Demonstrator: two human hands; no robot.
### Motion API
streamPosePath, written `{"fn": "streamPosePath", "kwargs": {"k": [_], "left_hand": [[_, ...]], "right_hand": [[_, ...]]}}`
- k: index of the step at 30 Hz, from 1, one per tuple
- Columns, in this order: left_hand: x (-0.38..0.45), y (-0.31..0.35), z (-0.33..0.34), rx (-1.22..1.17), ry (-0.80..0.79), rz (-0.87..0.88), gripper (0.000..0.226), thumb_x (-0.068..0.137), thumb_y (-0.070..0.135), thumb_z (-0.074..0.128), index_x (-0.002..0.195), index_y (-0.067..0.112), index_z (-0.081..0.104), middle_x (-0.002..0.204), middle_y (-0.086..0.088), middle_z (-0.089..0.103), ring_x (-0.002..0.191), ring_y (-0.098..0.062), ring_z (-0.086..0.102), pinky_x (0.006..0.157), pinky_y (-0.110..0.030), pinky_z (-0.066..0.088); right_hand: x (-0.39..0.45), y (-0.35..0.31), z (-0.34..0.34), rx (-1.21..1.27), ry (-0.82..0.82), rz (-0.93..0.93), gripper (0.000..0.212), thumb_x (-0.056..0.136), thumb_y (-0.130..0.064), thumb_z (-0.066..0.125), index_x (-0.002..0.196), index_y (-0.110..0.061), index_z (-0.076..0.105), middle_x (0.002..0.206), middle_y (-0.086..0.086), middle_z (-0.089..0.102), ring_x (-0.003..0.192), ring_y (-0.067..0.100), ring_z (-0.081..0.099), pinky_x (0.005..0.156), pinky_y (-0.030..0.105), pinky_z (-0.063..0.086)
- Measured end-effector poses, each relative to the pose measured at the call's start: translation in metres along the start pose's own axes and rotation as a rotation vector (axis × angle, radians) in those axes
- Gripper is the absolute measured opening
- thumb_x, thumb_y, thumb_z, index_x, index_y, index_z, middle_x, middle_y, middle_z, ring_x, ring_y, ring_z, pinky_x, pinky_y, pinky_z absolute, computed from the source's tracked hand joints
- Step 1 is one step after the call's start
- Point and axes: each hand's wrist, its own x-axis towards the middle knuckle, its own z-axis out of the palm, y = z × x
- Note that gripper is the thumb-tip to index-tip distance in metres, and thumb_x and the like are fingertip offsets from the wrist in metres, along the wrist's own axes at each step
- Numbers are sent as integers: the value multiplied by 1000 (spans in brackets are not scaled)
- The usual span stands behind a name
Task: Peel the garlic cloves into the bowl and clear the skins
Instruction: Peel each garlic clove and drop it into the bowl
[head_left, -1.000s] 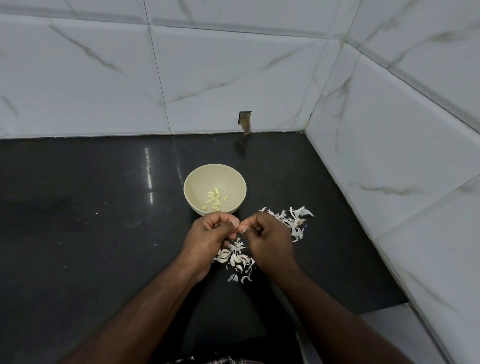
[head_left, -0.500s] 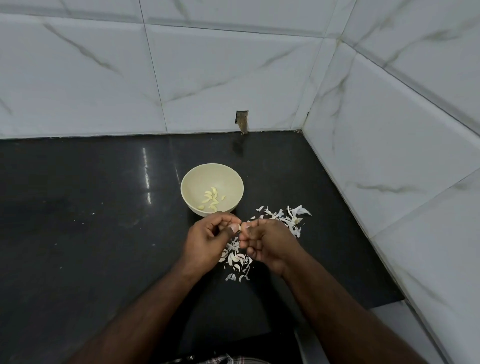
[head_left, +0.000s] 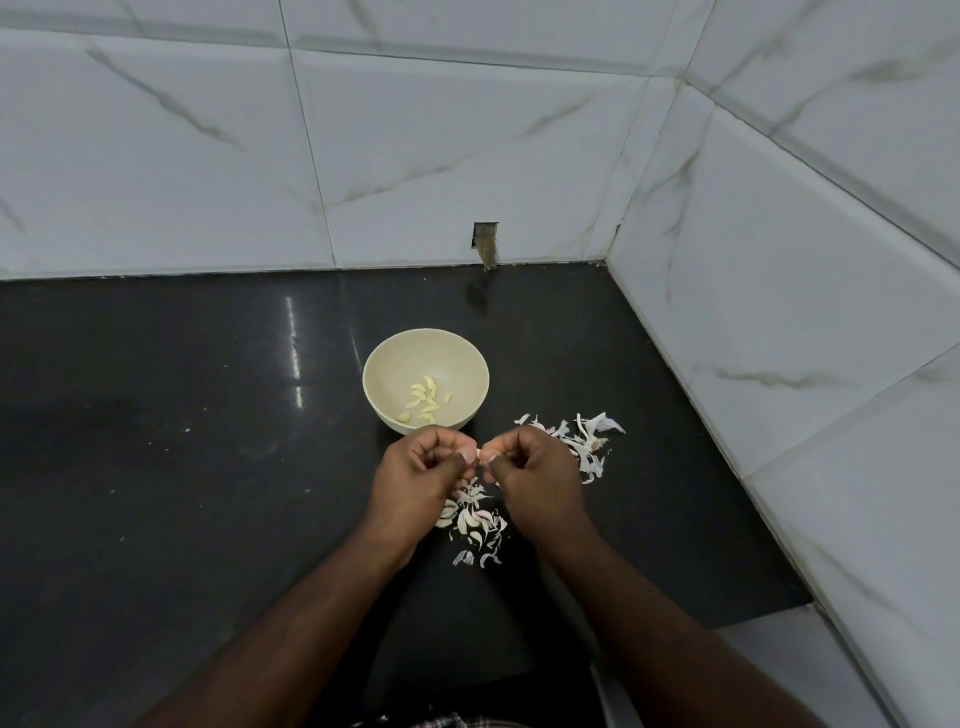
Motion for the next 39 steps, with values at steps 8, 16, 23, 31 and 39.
{"fn": "streamPosePath", "kwargs": {"k": [8,16,23,31,39], "left_hand": [[-6,-10,-6,305,-6,311,18,91,8,70,94,25,76,93,13,75,89,-11,70,80,-29,56],[-4,-9,-4,179,27,194,14,89,3,72,90,17,74,76,0,73,73,-17,69,69,-30,56],[-3,-5,-4,154,46,158,13,86,-1,73,85,11,74,72,-4,71,65,-9,63,62,-22,52],[-9,-8,-5,286,42,261,23,84,3,76,86,26,74,79,6,72,75,-14,69,70,-32,58],[1,-2,-11,65,32,118,21,85,-10,69,93,9,67,91,-12,75,89,-31,73,83,-41,60]], "right_hand": [[5,-18,-13,642,-283,650,14,98,-2,52,89,-6,62,64,3,64,54,10,60,51,21,42],[2,-11,-9,488,-193,366,7,92,0,64,89,-4,69,74,5,71,67,13,66,62,24,48],[3,-10,-9,471,-98,273,27,79,18,66,96,-4,62,73,9,68,65,21,61,55,24,48],[5,-6,-9,542,-199,452,17,92,9,58,98,-7,59,72,8,66,60,14,61,58,24,50],[9,-1,-26,125,-131,149,21,83,5,69,90,-15,66,72,3,68,58,10,62,61,33,53]]}}
